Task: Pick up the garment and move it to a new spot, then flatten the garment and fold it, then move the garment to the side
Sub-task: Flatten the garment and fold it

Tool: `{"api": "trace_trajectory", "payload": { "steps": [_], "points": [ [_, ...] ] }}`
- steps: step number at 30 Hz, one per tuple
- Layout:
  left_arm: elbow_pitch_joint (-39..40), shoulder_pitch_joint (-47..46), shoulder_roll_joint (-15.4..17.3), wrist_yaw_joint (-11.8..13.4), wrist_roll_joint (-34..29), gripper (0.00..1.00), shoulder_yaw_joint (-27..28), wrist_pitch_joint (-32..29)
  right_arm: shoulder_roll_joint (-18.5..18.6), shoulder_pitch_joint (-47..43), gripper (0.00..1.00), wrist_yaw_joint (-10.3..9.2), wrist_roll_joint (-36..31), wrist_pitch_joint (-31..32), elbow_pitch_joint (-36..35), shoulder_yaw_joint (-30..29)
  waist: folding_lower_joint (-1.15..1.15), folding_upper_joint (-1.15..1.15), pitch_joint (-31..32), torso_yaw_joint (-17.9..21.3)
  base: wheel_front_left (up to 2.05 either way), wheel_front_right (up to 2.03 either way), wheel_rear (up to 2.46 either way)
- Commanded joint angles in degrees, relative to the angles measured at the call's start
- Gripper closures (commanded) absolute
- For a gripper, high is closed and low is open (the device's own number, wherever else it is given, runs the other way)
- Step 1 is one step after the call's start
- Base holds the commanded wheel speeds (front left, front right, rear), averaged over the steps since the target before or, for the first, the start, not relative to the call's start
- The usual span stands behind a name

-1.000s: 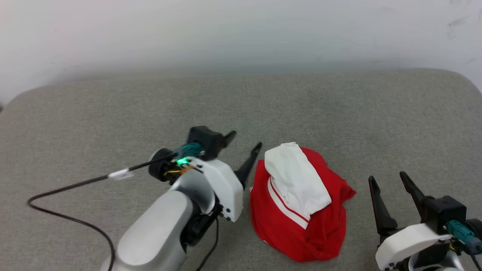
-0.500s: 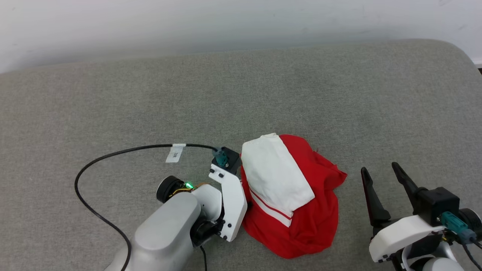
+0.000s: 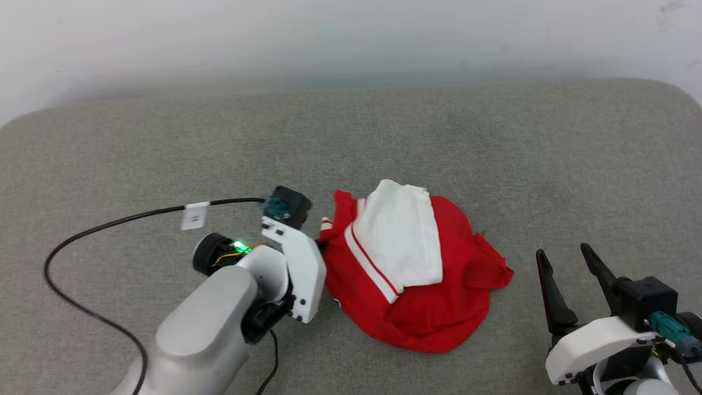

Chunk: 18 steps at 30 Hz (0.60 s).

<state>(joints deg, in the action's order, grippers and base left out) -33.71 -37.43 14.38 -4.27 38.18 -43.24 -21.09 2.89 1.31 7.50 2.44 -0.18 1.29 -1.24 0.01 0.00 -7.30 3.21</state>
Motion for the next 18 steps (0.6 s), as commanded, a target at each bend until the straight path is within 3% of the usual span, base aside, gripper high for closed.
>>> {"api": "trace_trajectory", "payload": {
  "steps": [1, 6, 11, 12, 13, 14, 18],
  "points": [
    [1.2, 2.3, 1.5, 1.1, 0.5, 1.0, 1.2, 1.2, 0.0, -0.5, 0.0, -0.02, -0.2, 0.1, -0.2, -0.3, -0.01, 0.0, 1.4, -1.5, 0.0, 0.0, 0.0],
    [6.9, 10.8, 6.9, 6.1, 3.6, 1.0, 5.6, 3.4, 0.0, -1.7, 0.0, -0.02, -0.4, 0.7, -0.8, -0.7, -0.01, 0.0, 3.1, -3.0, 0.0, 0.0, 0.0],
    [10.9, 21.0, 8.8, 9.8, 7.3, 1.0, 8.0, 4.3, 0.0, -2.2, 0.0, -0.02, -0.5, 1.2, -1.7, -0.6, -0.01, 0.0, 3.8, -3.6, 0.0, 0.0, 0.0],
    [11.4, 22.7, 8.7, 10.3, 7.9, 0.78, 8.2, 4.5, 0.0, -2.4, 0.0, -0.02, -0.6, 1.3, -1.9, -0.6, -0.01, 0.0, 4.0, -3.6, 0.0, 0.0, 0.0],
    [11.9, 23.9, 8.6, 11.0, 8.2, 0.26, 8.5, 5.1, 0.0, -2.5, 0.0, -0.02, -0.7, 1.5, -2.0, -0.5, -0.01, 0.0, 4.2, -3.6, 0.0, 0.0, 0.0],
    [12.5, 24.9, 8.4, 11.5, 8.5, 0.0, 8.9, 5.9, 0.0, -2.6, 0.0, -0.02, -0.8, 1.5, -2.0, -0.5, -0.01, 0.0, 4.5, -3.6, 0.0, 0.0, 0.0],
    [15.4, 26.8, 8.2, 13.3, 7.3, 0.0, 9.9, 10.6, 0.0, -3.2, 0.0, -0.02, -1.1, 2.0, -2.4, -0.6, -0.01, 0.0, 5.9, -3.5, 0.0, 0.0, 0.0]
  ]
}}
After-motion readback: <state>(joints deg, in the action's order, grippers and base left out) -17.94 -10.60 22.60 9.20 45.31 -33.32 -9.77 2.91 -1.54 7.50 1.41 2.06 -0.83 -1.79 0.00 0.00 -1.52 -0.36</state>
